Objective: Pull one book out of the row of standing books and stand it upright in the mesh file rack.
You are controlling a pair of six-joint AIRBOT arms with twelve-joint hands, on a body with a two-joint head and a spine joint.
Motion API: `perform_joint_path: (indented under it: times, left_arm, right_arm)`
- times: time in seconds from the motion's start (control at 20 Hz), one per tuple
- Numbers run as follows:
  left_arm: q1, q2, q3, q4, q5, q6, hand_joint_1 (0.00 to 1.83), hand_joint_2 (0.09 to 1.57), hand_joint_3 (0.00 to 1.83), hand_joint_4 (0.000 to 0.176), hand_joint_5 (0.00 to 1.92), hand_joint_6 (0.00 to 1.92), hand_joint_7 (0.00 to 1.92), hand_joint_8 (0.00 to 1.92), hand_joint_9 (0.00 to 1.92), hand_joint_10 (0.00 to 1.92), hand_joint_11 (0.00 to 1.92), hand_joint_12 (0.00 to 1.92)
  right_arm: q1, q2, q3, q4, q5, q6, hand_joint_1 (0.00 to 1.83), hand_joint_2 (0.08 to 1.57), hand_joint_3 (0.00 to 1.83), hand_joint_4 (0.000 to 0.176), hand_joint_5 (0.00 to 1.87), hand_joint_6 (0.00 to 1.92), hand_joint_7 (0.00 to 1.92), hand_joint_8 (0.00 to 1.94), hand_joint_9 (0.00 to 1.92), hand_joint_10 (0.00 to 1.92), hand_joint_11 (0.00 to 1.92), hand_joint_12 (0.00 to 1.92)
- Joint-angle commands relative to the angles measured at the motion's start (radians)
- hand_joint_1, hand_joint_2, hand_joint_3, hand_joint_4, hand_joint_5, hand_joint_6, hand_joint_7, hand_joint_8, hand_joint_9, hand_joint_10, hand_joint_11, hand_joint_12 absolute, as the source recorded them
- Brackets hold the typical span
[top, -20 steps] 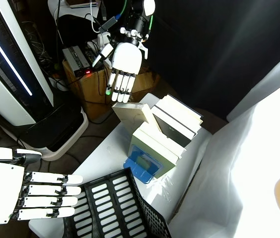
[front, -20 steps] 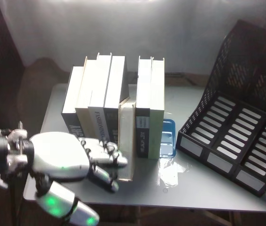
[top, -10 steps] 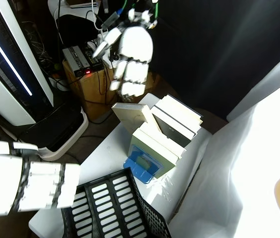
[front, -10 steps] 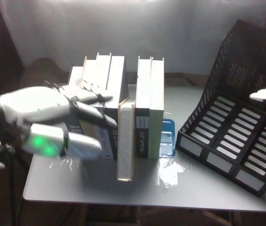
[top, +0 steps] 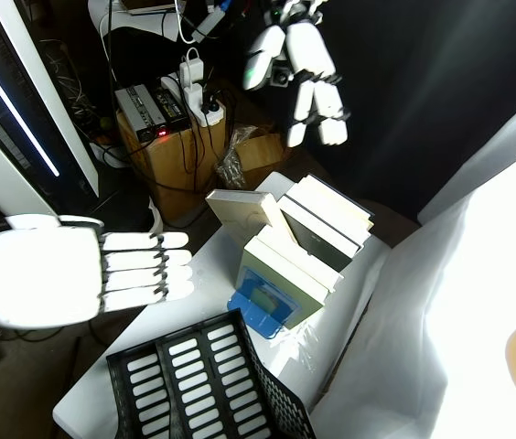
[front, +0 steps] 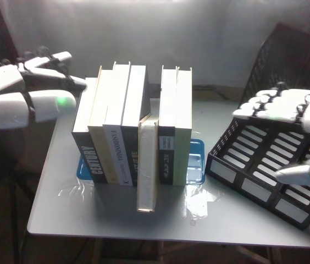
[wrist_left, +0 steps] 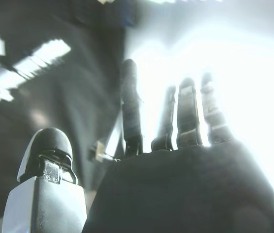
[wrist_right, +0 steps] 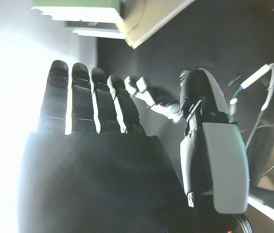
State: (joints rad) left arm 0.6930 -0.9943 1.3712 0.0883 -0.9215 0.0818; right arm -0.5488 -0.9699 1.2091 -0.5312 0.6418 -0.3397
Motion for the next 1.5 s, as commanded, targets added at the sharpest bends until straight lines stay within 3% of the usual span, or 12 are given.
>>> perform_joint_path:
  times: [0.0,0.25,0.3,0.4,0.55,0.75,0.95,1.0,1.05,1.15,1.3,1.45]
  left_arm:
    - [0.003,0.013,0.007,-0.053,-0.138,-0.005,0.00,1.13,0.00,0.056,0.53,0.01,0.00,0.00,0.00,0.00,0.00,0.00]
    - [0.030,0.015,0.031,-0.150,-0.160,-0.005,0.00,1.16,0.01,0.037,0.55,0.02,0.05,0.02,0.00,0.00,0.00,0.00]
    - [0.027,0.015,0.037,-0.158,-0.151,-0.005,0.00,1.17,0.02,0.016,0.53,0.01,0.01,0.00,0.00,0.00,0.00,0.00]
    - [0.026,0.009,0.057,-0.183,-0.143,-0.005,0.00,1.26,0.05,0.025,0.14,0.00,0.00,0.00,0.00,0.00,0.00,0.00]
    - [0.030,-0.005,0.078,-0.221,-0.147,-0.005,0.13,1.34,0.02,0.025,0.02,0.00,0.00,0.00,0.00,0.00,0.00,0.00]
    - [0.026,-0.031,0.115,-0.241,-0.136,-0.005,0.07,1.36,0.02,0.044,0.00,0.00,0.00,0.00,0.00,0.00,0.00,0.00]
    - [0.015,-0.040,0.132,-0.242,-0.132,-0.005,0.16,1.35,0.01,0.027,0.00,0.00,0.00,0.00,0.00,0.00,0.00,0.00]
    - [0.015,-0.040,0.134,-0.243,-0.131,-0.005,0.29,1.34,0.00,0.007,0.00,0.00,0.00,0.00,0.00,0.00,0.00,0.00]
    - [0.015,-0.040,0.135,-0.246,-0.131,-0.005,0.29,1.34,0.00,0.007,0.00,0.00,0.00,0.00,0.00,0.00,0.00,0.00]
    - [0.016,-0.042,0.139,-0.247,-0.128,-0.005,0.63,1.32,0.00,0.006,0.02,0.01,0.00,0.00,0.00,0.00,0.04,0.02]
    - [0.022,-0.043,0.143,-0.254,-0.130,-0.005,0.68,1.30,0.00,0.011,0.04,0.02,0.00,0.00,0.00,0.00,0.00,1.80]
    - [0.029,-0.042,0.141,-0.257,-0.131,-0.005,0.67,1.30,0.00,0.001,0.03,0.01,0.00,0.00,0.00,0.00,0.00,1.92]
  right_arm:
    - [0.024,-0.004,0.013,-0.002,0.063,0.025,0.40,1.26,0.00,0.000,0.00,0.00,0.00,0.00,0.00,0.00,0.00,0.00]
    - [0.158,-0.105,0.081,-0.244,-0.034,0.148,0.39,1.26,0.00,0.000,0.00,0.00,0.00,0.00,0.00,0.00,0.00,0.00]
    - [0.178,-0.122,0.092,-0.267,-0.046,0.153,0.39,1.26,0.00,0.000,0.00,0.00,0.00,0.00,0.00,0.00,0.00,0.00]
    - [0.207,-0.150,0.117,-0.337,-0.063,0.186,0.48,1.22,0.00,0.000,0.00,0.00,0.00,0.00,0.00,0.00,0.00,0.00]
    - [0.248,-0.188,0.153,-0.425,-0.087,0.234,0.65,1.18,0.00,0.000,0.00,0.00,0.00,0.00,0.00,0.00,0.00,0.00]
    - [0.282,-0.244,0.193,-0.508,-0.106,0.261,0.85,1.02,0.00,0.000,0.00,0.00,0.00,0.00,0.00,0.00,0.00,0.00]
    - [0.311,-0.303,0.234,-0.626,-0.115,0.330,0.93,0.99,0.00,0.000,0.00,0.00,0.00,0.00,0.00,0.00,0.00,0.00]
    - [0.316,-0.318,0.239,-0.652,-0.119,0.335,0.89,0.99,0.00,0.000,0.00,0.00,0.00,0.00,0.00,0.00,0.00,0.00]
    - [0.319,-0.327,0.241,-0.666,-0.121,0.335,0.89,0.99,0.00,0.000,0.00,0.00,0.00,0.00,0.00,0.00,0.00,0.00]
    - [0.330,-0.346,0.244,-0.691,-0.122,0.335,0.75,1.00,0.00,0.000,0.00,0.00,0.00,0.00,0.00,0.00,0.00,0.00]
    - [0.346,-0.353,0.239,-0.711,-0.121,0.335,0.81,0.97,0.00,0.000,0.00,0.00,0.00,0.00,0.00,0.00,0.00,0.00]
    - [0.369,-0.348,0.217,-0.734,-0.119,0.335,0.82,0.96,0.00,0.000,0.00,0.00,0.00,0.00,0.00,0.00,0.00,0.00]
